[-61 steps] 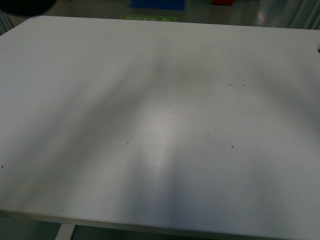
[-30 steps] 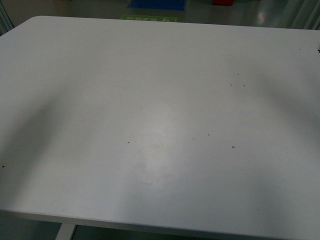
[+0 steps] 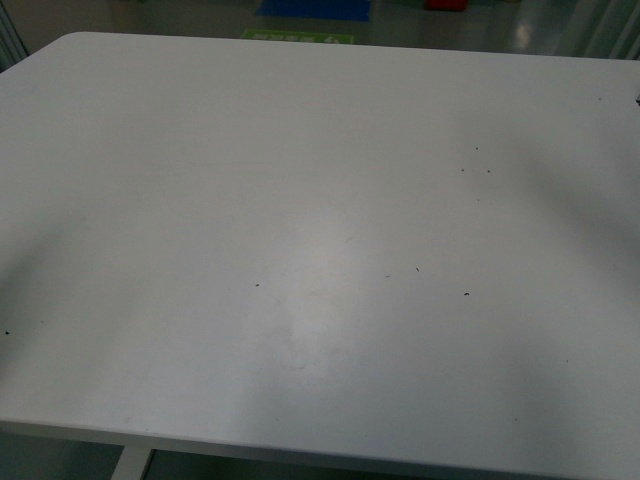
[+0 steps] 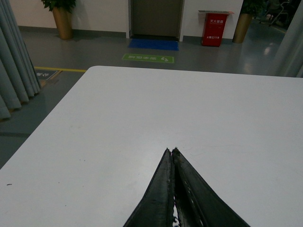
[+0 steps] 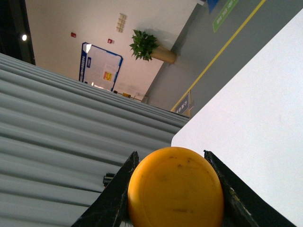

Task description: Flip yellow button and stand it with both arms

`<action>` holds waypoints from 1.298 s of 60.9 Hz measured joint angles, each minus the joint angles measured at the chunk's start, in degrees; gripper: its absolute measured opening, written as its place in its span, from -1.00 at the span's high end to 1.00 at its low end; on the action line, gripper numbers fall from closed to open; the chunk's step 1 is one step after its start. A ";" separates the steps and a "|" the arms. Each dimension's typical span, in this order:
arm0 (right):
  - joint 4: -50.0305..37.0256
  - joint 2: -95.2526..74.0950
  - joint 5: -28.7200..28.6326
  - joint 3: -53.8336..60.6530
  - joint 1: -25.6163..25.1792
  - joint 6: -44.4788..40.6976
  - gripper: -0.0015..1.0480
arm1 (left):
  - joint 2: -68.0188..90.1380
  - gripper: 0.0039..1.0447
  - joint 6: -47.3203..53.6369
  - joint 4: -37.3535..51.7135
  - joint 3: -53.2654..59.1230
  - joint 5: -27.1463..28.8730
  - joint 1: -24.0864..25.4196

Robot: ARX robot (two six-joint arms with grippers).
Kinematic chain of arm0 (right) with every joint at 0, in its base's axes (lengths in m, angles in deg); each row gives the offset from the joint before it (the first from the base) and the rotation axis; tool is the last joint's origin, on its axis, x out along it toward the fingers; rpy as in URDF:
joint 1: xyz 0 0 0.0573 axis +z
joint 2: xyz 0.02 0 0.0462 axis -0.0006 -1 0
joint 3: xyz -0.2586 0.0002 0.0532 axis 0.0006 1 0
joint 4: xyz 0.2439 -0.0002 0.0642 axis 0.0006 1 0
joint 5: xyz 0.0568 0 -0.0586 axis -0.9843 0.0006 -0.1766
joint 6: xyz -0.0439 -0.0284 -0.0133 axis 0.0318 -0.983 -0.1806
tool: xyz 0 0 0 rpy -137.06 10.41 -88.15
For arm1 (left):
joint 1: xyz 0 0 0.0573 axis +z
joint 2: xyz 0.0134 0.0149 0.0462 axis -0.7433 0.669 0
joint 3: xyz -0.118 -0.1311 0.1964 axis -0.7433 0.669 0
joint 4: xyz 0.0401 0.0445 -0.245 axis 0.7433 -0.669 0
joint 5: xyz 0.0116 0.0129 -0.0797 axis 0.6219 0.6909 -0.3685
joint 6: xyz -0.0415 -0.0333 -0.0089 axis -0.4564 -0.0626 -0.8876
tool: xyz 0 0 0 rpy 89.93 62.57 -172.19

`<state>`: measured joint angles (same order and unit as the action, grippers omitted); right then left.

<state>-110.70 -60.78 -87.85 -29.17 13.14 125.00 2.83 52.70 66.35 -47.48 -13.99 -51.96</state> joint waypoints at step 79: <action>-0.13 -0.98 -0.11 0.39 -1.49 -2.93 0.35 | -38.71 0.94 0.04 -32.35 4.13 -3.32 3.82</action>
<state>-110.83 -61.76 -87.96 -28.78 11.65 122.07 -35.88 52.75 34.01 -43.35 -17.31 -48.13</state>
